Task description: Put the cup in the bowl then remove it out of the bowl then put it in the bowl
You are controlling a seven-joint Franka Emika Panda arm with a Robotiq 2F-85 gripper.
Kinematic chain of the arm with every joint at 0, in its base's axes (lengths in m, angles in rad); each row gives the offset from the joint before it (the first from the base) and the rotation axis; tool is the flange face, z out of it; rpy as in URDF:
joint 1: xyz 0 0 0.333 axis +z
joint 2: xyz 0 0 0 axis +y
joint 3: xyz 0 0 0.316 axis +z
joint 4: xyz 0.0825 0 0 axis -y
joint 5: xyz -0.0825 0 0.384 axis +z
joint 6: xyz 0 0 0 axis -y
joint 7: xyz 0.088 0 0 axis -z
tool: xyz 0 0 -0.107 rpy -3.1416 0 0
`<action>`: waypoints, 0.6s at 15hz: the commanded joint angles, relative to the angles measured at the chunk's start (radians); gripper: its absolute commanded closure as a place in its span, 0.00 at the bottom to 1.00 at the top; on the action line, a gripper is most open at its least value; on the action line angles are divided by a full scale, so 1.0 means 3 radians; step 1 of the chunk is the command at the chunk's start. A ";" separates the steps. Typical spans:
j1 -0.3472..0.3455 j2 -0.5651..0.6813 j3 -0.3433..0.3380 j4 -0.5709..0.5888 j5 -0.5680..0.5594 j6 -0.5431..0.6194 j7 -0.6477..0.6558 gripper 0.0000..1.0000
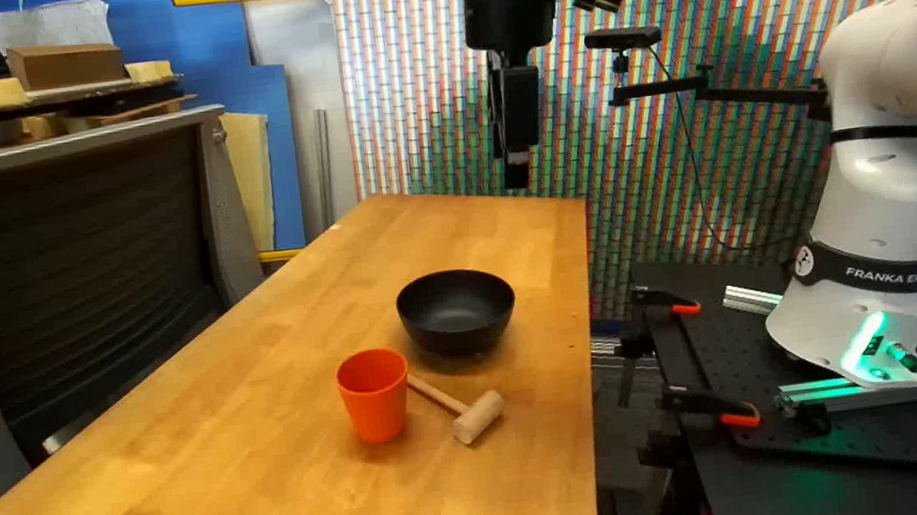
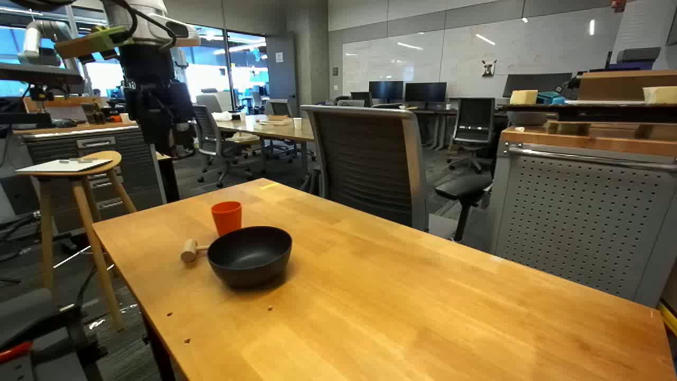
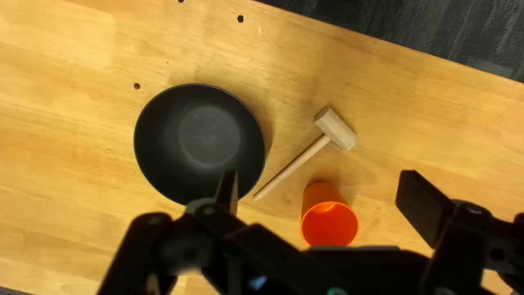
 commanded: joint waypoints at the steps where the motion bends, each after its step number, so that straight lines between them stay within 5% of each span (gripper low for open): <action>1: 0.0043 0.0003 -0.0040 0.0015 -0.0017 -0.0006 0.0015 0.00; 9: 0.0043 0.0001 -0.0040 0.0034 -0.0017 -0.0006 0.0015 0.00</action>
